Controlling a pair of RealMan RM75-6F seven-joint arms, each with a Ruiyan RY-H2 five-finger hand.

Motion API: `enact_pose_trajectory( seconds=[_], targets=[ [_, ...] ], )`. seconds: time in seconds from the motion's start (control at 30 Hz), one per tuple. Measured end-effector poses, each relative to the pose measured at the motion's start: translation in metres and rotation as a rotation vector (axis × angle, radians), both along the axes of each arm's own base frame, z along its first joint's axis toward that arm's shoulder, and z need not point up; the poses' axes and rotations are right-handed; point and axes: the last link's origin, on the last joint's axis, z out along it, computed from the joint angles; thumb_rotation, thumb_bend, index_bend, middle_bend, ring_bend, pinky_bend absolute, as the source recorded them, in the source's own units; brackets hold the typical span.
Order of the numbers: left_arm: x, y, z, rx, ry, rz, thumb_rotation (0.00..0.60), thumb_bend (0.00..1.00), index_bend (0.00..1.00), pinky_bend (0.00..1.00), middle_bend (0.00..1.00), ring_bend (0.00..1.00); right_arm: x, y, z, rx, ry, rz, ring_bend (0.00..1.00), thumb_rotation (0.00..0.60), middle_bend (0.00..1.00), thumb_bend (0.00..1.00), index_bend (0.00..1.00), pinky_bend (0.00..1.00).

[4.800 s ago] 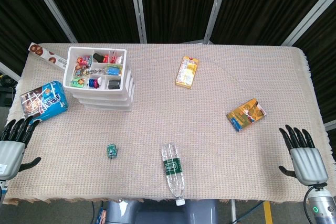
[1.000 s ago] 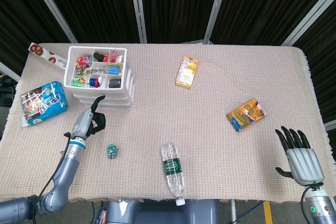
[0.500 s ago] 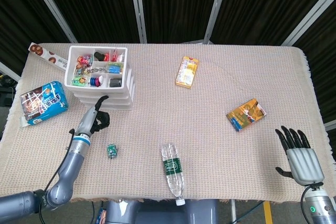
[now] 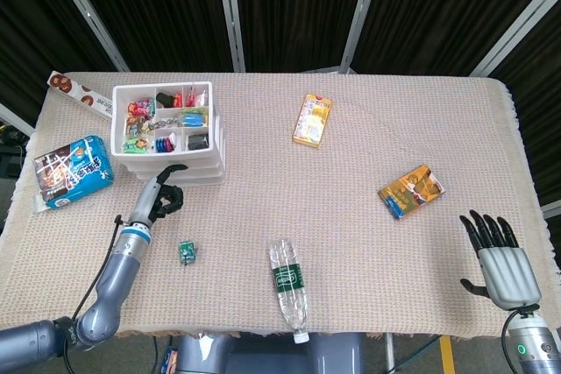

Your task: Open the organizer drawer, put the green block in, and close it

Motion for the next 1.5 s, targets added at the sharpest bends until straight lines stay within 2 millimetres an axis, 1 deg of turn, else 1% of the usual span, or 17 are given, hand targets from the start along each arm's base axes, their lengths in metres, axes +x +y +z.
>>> enact_pose_trajectory(
  seconds=[0.23, 0.5, 0.6, 0.67, 0.7, 0.87, 0.93, 1.1, 1.23, 1.33, 1.5],
  targets=[
    [-0.012, -0.011, 0.005, -0.002, 0.012, -0.007, 0.600, 0.87, 0.39, 0.53, 0.84, 0.73, 0.000, 0.000, 0.000, 0.000, 0.002, 0.001, 0.00, 0.600, 0.00, 0.00, 0.05, 0.00],
    [-0.020, -0.022, 0.010, 0.003, 0.022, -0.028, 0.600, 0.87, 0.39, 0.53, 0.84, 0.73, 0.001, 0.001, -0.001, 0.000, 0.006, 0.002, 0.00, 0.600, 0.00, 0.00, 0.05, 0.00],
    [-0.022, -0.028, 0.012, 0.013, 0.043, -0.055, 0.600, 0.87, 0.38, 0.53, 0.84, 0.73, 0.001, 0.001, -0.001, -0.001, 0.007, 0.001, 0.00, 0.600, 0.00, 0.00, 0.05, 0.00],
    [-0.022, -0.031, 0.015, 0.033, 0.077, -0.093, 0.600, 0.87, 0.34, 0.53, 0.84, 0.73, 0.001, 0.001, -0.001, 0.000, 0.007, 0.001, 0.00, 0.600, 0.00, 0.00, 0.05, 0.00],
    [-0.022, -0.033, 0.018, 0.051, 0.107, -0.123, 0.600, 0.88, 0.32, 0.53, 0.84, 0.73, 0.001, 0.001, -0.001, 0.000, 0.008, 0.001, 0.00, 0.600, 0.00, 0.00, 0.05, 0.00],
    [-0.018, -0.037, 0.032, 0.160, 0.298, -0.286, 0.600, 0.88, 0.14, 0.53, 0.84, 0.73, 0.001, 0.001, -0.001, 0.001, 0.012, -0.002, 0.00, 0.600, 0.00, 0.00, 0.05, 0.00],
    [-0.017, -0.038, 0.039, 0.191, 0.390, -0.338, 0.600, 0.88, 0.12, 0.53, 0.84, 0.73, 0.000, 0.001, -0.001, 0.001, 0.014, -0.006, 0.00, 0.600, 0.00, 0.00, 0.05, 0.00],
    [-0.013, -0.034, 0.054, 0.227, 0.598, -0.396, 0.600, 0.88, 0.12, 0.54, 0.84, 0.73, 0.001, 0.001, -0.001, 0.003, 0.017, -0.010, 0.00, 0.600, 0.00, 0.00, 0.05, 0.00],
    [-0.009, -0.028, 0.067, 0.226, 0.745, -0.396, 0.600, 0.88, 0.15, 0.54, 0.84, 0.73, 0.001, 0.001, -0.001, 0.004, 0.018, -0.011, 0.00, 0.600, 0.00, 0.00, 0.05, 0.00],
    [-0.009, -0.021, 0.073, 0.197, 0.811, -0.357, 0.600, 0.88, 0.17, 0.54, 0.84, 0.73, 0.001, 0.001, -0.001, 0.004, 0.018, -0.012, 0.00, 0.600, 0.00, 0.00, 0.05, 0.00],
    [-0.012, -0.012, 0.075, 0.140, 0.835, -0.286, 0.600, 0.88, 0.20, 0.54, 0.84, 0.73, 0.001, 0.001, -0.001, 0.005, 0.018, -0.013, 0.00, 0.600, 0.00, 0.00, 0.05, 0.00]
  ],
)
